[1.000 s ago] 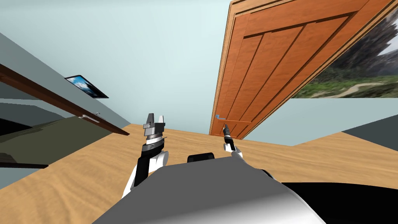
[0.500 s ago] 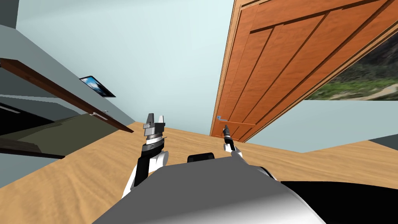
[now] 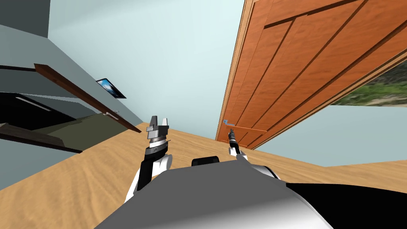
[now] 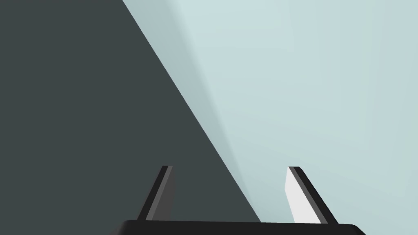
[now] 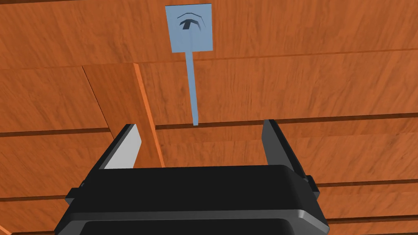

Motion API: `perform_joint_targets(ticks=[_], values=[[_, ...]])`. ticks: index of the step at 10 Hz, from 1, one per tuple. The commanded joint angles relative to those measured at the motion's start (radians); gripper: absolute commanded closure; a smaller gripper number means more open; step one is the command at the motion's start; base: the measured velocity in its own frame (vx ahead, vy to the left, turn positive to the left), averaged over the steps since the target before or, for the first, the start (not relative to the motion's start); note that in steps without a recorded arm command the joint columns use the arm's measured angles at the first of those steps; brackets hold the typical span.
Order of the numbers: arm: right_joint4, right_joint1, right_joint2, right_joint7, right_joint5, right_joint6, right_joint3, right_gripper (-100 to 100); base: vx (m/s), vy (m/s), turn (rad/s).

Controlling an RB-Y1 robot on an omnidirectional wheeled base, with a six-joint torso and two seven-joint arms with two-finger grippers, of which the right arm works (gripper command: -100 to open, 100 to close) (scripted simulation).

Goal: Pull the door open

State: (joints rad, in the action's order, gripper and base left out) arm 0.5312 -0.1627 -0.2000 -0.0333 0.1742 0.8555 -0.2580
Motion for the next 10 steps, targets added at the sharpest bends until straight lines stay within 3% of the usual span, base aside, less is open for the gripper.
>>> perform_joint_targets(ticks=[1,8,10], values=[[-0.033,-0.012,0.001,0.000,0.002,-0.002,-0.007,-100,0.065,-0.081,0.121],[-0.042,0.020,-0.030,-0.031,0.013,0.024,-0.019,-100,0.136,-0.042,0.053],[-0.042,0.020,-0.030,-0.031,0.013,0.024,-0.019,-100,0.094,-0.051,0.023]])
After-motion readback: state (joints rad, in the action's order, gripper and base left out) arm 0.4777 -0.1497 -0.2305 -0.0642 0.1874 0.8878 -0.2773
